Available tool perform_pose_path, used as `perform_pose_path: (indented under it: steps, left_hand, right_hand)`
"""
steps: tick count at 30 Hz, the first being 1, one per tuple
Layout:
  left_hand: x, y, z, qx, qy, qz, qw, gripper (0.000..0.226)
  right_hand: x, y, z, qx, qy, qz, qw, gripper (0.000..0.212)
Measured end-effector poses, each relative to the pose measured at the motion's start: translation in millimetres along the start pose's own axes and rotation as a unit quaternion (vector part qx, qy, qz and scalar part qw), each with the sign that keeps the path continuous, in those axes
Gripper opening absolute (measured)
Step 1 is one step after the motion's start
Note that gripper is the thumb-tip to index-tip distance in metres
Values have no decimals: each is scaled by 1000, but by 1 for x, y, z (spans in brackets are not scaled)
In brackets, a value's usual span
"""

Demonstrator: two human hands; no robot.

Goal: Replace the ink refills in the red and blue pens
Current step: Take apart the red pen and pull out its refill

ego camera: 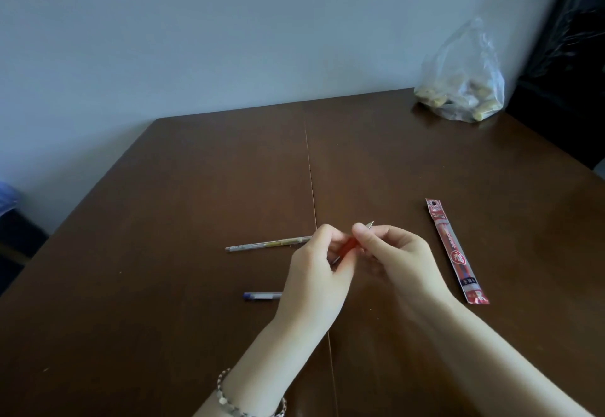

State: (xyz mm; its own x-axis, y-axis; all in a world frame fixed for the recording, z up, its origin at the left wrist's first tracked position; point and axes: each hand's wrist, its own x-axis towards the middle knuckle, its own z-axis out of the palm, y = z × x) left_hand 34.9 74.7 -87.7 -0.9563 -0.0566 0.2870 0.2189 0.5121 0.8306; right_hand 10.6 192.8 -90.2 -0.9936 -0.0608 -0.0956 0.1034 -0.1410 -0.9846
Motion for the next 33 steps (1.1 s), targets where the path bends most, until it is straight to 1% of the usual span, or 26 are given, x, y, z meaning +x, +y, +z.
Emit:
perform_pose_path:
  steps: [3,5,10,12,14,15,16,18,21,23,25,30,31,33]
  left_hand:
    - [1,3,1,-24,9,7,1000,5]
    - [2,5,-1,-37,3,-2,999,6]
    - [1,9,-8,-63,-57,-44,995,6]
    - [1,11,-12,-149,-108,-88,979,11]
    - [3,14,-17,-249,-161,-140,945,15]
    - [4,15,-18,-260,-171,-147,939,15]
    - [5,15,-18,-239,-168,-141,946,15]
    - [5,15,-16,-156,-139,-105,972,13]
    - [2,13,-11,-88,-104,-66,988,9]
    - [0,10,-9,-63,-87,-55,993,6]
    - [0,6,-9,-51,-78,-55,994,5]
    - [1,5,-8,-36,-70,-47,996,5]
    - [2,4,-8,-28,-71,-41,996,5]
    - [2,3,-8,-23,-75,-42,996,4]
  right_hand:
    - [2,-3,0,64,11,13,998,28]
    - [1,-2,-1,92,11,10,996,30]
    - [-4,1,-4,125,0,-7,992,22]
    - [-6,1,-7,121,-24,-26,992,19]
    - [-7,-1,-10,112,-51,-49,991,16]
    - [-7,-1,-11,114,-68,-54,990,15]
    - [-6,-2,-12,119,-83,-51,988,15]
    - [-3,-3,-13,119,-98,-24,988,21]
    - [0,-6,-13,70,-80,8,994,29]
    - [-1,-8,-13,41,-80,11,996,30]
    - [0,-6,-15,45,-84,14,995,27]
    - [0,-9,-19,7,-126,37,991,38]
    - [0,-9,-19,0,-123,36,992,38]
    - [-1,-12,-20,3,-118,35,992,30]
